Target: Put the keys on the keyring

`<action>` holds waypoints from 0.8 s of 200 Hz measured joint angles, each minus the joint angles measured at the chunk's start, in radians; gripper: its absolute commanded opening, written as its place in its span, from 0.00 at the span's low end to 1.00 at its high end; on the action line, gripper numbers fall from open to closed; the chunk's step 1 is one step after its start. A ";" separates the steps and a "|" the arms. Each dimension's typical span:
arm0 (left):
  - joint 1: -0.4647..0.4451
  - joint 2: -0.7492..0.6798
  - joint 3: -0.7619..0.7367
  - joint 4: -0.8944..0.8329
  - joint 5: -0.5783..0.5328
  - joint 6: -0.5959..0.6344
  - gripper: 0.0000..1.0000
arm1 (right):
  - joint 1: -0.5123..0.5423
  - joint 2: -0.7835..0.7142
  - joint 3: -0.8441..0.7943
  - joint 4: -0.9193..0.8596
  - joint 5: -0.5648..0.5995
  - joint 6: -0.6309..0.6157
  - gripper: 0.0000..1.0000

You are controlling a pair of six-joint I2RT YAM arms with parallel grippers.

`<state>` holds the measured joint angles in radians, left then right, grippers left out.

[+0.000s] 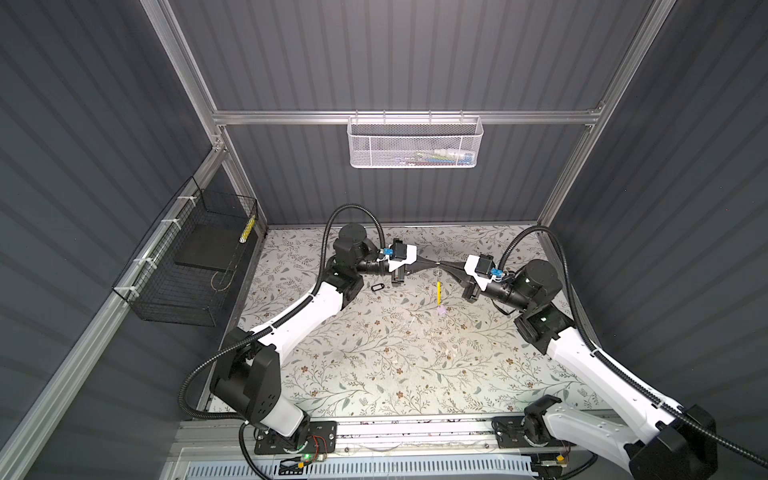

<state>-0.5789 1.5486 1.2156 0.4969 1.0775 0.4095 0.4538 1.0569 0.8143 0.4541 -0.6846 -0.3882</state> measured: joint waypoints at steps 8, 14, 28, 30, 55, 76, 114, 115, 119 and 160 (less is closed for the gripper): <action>0.000 0.000 0.000 -0.006 -0.002 0.000 0.18 | 0.000 0.000 0.003 -0.013 0.003 -0.011 0.05; 0.000 0.000 0.000 -0.010 -0.007 0.013 0.28 | -0.001 0.000 0.007 -0.026 0.006 -0.018 0.04; -0.003 0.000 0.006 -0.046 -0.031 0.049 0.33 | -0.001 0.001 0.025 -0.086 0.018 -0.039 0.03; -0.003 0.000 0.008 -0.056 -0.035 0.053 0.33 | -0.001 0.001 0.029 -0.098 0.019 -0.042 0.03; -0.012 0.000 0.066 -0.240 -0.111 0.196 0.33 | -0.001 0.001 0.080 -0.232 0.050 -0.102 0.03; -0.029 0.000 0.130 -0.388 -0.175 0.315 0.32 | -0.001 0.001 0.117 -0.330 0.076 -0.152 0.02; -0.064 0.001 0.203 -0.564 -0.256 0.445 0.26 | 0.004 0.015 0.166 -0.440 0.107 -0.215 0.02; -0.064 0.001 0.204 -0.567 -0.257 0.447 0.26 | 0.004 0.015 0.166 -0.441 0.108 -0.216 0.02; -0.065 0.001 0.211 -0.581 -0.260 0.454 0.26 | 0.004 0.017 0.167 -0.447 0.110 -0.219 0.03; -0.076 0.002 0.226 -0.664 -0.294 0.508 0.16 | 0.007 0.032 0.171 -0.483 0.124 -0.241 0.02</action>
<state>-0.6552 1.5501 1.4418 -0.1669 0.7834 0.9173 0.4610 1.0885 0.9855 -0.0288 -0.5606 -0.6296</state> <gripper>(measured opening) 0.192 0.050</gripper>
